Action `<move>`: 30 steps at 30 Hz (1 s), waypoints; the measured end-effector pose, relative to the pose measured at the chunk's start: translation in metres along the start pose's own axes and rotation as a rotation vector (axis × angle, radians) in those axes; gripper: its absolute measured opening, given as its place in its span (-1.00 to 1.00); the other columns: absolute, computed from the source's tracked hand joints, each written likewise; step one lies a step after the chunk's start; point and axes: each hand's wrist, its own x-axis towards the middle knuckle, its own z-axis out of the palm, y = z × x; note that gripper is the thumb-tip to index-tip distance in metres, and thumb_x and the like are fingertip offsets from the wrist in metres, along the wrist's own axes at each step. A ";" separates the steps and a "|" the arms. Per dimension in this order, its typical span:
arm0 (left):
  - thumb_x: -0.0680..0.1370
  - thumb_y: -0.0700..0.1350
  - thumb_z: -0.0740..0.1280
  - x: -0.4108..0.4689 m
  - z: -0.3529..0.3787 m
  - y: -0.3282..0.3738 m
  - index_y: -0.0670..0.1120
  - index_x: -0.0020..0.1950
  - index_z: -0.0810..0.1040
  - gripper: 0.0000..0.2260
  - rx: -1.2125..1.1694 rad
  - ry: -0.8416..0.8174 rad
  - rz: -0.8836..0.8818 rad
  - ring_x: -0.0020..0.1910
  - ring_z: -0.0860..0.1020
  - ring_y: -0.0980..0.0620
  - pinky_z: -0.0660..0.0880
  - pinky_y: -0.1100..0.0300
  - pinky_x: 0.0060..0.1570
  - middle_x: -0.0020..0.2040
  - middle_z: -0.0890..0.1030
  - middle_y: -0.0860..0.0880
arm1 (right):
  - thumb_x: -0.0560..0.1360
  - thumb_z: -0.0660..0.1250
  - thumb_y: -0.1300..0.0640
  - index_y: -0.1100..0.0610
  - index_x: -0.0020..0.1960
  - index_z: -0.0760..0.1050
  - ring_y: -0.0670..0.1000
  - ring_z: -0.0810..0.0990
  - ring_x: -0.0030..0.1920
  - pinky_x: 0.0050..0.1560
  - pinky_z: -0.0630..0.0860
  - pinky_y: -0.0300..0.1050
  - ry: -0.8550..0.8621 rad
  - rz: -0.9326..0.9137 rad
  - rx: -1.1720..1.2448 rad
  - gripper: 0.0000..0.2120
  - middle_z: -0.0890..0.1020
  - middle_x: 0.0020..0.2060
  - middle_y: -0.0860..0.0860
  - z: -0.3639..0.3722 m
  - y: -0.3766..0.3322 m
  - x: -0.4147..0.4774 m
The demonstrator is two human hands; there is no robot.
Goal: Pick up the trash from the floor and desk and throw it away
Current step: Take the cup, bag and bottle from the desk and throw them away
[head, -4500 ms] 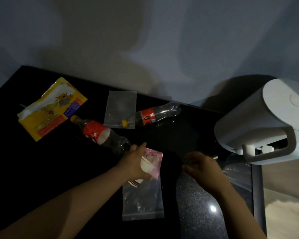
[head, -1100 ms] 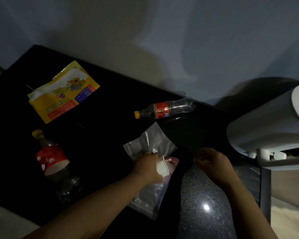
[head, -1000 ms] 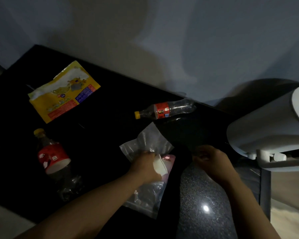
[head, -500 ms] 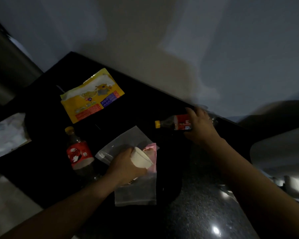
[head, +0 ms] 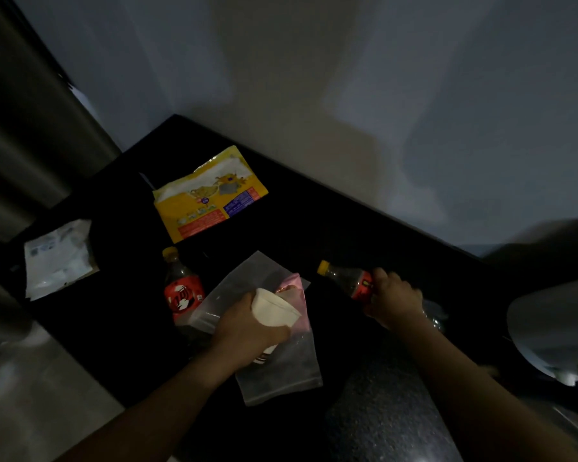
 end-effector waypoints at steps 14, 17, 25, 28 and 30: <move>0.28 -0.06 0.58 -0.017 -0.040 0.022 -0.08 0.27 0.45 -0.39 -0.196 -0.056 0.036 0.00 0.54 0.02 0.45 0.18 -0.13 0.07 0.56 0.00 | 0.26 0.52 -0.15 -0.24 0.12 0.26 -0.17 0.62 -0.24 -0.42 0.47 -0.39 0.184 0.210 0.886 -0.44 0.52 -0.16 -0.17 0.009 -0.030 -0.099; 0.29 -0.08 0.58 -0.021 -0.058 0.029 -0.13 0.31 0.43 -0.36 -0.234 -0.076 0.077 0.08 0.56 -0.05 0.48 0.13 -0.08 0.16 0.57 -0.09 | 0.31 0.51 -0.10 -0.20 0.13 0.27 -0.19 0.63 -0.26 -0.45 0.48 -0.42 0.274 0.208 1.022 -0.47 0.54 -0.14 -0.14 -0.010 -0.055 -0.122; 0.26 -0.12 0.60 -0.033 -0.105 0.031 -0.03 0.12 0.47 -0.49 -0.358 -0.089 0.155 -0.08 0.57 0.00 0.53 0.13 -0.15 0.02 0.60 -0.04 | 0.43 0.44 0.11 -0.01 0.26 0.25 -0.03 0.61 -0.15 -0.34 0.46 -0.33 0.346 0.200 1.254 -0.49 0.54 -0.05 -0.02 -0.042 -0.107 -0.168; 0.09 -0.04 0.65 -0.035 -0.116 0.021 0.05 -0.07 0.51 -0.49 -0.392 -0.076 0.153 -0.14 0.61 0.00 0.61 0.00 -0.15 -0.10 0.63 0.00 | 0.43 0.44 0.09 0.03 0.31 0.24 -0.01 0.62 -0.13 -0.29 0.48 -0.26 0.364 0.195 1.276 -0.46 0.55 -0.03 0.01 -0.045 -0.127 -0.181; 0.11 -0.06 0.66 -0.035 -0.122 0.014 0.10 -0.18 0.47 -0.55 -0.381 -0.049 0.160 -0.21 0.59 0.07 0.60 0.07 -0.22 -0.19 0.60 0.08 | 0.42 0.44 0.08 0.03 0.33 0.24 -0.01 0.63 -0.11 -0.27 0.49 -0.24 0.378 0.197 1.286 -0.43 0.55 -0.02 0.00 -0.045 -0.139 -0.188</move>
